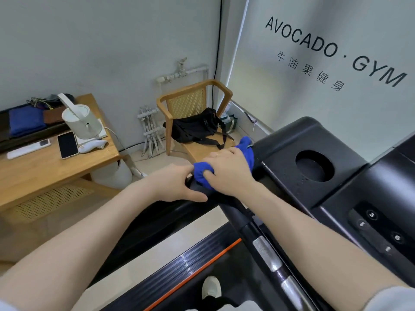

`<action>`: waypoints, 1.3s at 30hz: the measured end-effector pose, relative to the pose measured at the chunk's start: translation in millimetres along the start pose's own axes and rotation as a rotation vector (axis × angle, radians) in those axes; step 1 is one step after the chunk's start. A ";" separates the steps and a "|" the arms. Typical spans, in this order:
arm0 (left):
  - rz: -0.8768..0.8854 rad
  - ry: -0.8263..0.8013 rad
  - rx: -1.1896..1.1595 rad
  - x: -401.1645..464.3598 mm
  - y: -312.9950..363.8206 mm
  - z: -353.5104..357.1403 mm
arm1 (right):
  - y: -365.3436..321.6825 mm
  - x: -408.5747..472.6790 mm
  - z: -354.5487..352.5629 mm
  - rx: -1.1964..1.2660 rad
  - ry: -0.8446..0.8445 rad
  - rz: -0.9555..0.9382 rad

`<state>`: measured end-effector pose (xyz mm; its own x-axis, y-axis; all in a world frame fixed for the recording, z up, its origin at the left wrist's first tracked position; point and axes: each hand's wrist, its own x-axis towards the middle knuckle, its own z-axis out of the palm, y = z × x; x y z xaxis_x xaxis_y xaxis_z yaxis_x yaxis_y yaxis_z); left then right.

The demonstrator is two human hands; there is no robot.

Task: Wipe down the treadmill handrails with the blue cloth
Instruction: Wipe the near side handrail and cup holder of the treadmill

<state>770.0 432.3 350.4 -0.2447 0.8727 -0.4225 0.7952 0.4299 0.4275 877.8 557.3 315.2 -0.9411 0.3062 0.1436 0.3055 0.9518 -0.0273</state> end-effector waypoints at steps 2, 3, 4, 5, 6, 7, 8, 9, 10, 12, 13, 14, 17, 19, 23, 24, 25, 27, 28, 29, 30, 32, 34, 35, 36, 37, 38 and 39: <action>-0.016 -0.016 0.014 3.4 2.2 -3.1 | 6.7 2.7 -1.0 -0.002 -0.020 -0.056; -0.039 -0.030 0.045 5.3 2.9 -3.9 | 15.7 6.5 -1.5 0.012 -0.051 -0.062; -0.067 -0.040 0.078 6.5 3.3 -4.2 | 26.1 10.7 -2.4 0.039 -0.085 -0.050; -0.094 -0.046 0.096 7.2 3.5 -4.3 | 37.9 14.7 -3.6 0.060 -0.115 -0.015; -0.108 -0.048 0.101 7.2 3.5 -4.3 | 51.4 17.8 -5.6 0.069 -0.134 0.034; -0.113 -0.051 0.097 6.8 3.4 -3.9 | 66.3 20.3 -8.2 0.059 -0.140 0.095; -0.114 -0.057 0.092 6.2 3.4 -3.8 | 82.5 21.5 -10.6 0.033 -0.130 0.153; -0.119 -0.064 0.091 6.0 3.5 -4.1 | 98.4 21.3 -13.5 0.002 -0.112 0.215; -0.125 -0.071 0.094 6.5 3.9 -5.1 | 112.8 20.2 -16.2 -0.018 -0.098 0.275; -0.130 -0.104 0.117 9.6 5.8 -9.0 | 131.4 18.4 -21.2 -0.034 -0.104 0.379; -0.127 -0.130 0.133 13.1 6.7 -12.3 | 133.3 18.1 -22.2 -0.038 -0.117 0.420; -0.123 -0.156 0.150 17.6 8.2 -16.3 | 129.7 18.0 -22.7 -0.046 -0.126 0.456; -0.122 -0.229 0.155 37.7 14.6 -27.1 | 96.5 15.4 -14.2 -0.051 -0.070 0.483; -0.093 -0.276 0.134 55.3 21.4 -30.6 | 69.7 10.6 -6.2 -0.049 -0.037 0.397; 0.063 -0.296 0.041 89.4 34.5 -35.6 | 64.7 11.9 -10.2 -0.012 -0.109 0.268; 0.102 -0.311 -0.005 97.4 36.4 -36.5 | 72.9 14.9 -13.4 0.004 -0.141 0.266; 0.135 -0.321 -0.049 106.2 37.0 -36.4 | 82.5 18.2 -14.4 0.008 -0.174 0.284; 0.168 -0.320 -0.081 122.3 38.2 -34.9 | 103.2 25.4 -17.2 -0.011 -0.222 0.385; 0.166 -0.325 -0.089 128.6 39.7 -33.1 | 114.6 27.8 -17.5 -0.032 -0.229 0.451; 0.172 -0.337 -0.107 133.8 41.8 -30.3 | 126.7 28.8 -17.3 -0.044 -0.219 0.526; 0.201 -0.345 -0.128 137.0 45.2 -27.4 | 137.6 28.2 -18.0 -0.042 -0.194 0.612; 0.278 -0.332 -0.147 139.1 50.8 -21.4 | 152.2 24.5 -17.9 -0.028 -0.121 0.775; 0.300 -0.319 -0.191 141.2 51.5 -17.3 | 149.5 23.3 -17.8 -0.029 -0.116 0.858; 0.302 -0.332 -0.213 142.3 51.0 -16.0 | 140.8 22.7 -17.2 -0.023 -0.125 0.873; 0.308 -0.343 -0.229 143.4 50.3 -15.2 | 128.1 21.4 -17.5 -0.019 -0.133 0.874; 0.316 -0.350 -0.236 145.1 50.0 -14.3 | 114.4 19.2 -17.6 -0.019 -0.138 0.860; 0.329 -0.342 -0.233 145.4 50.5 -14.6 | 101.3 15.5 -17.7 -0.023 -0.139 0.829; 0.340 -0.334 -0.227 146.3 51.0 -14.8 | 90.8 10.8 -17.6 -0.025 -0.138 0.794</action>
<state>766.5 585.3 322.3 0.2256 0.8661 -0.4460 0.6501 0.2071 0.7311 898.0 646.6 331.6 -0.4506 0.8921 -0.0325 0.8923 0.4490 -0.0474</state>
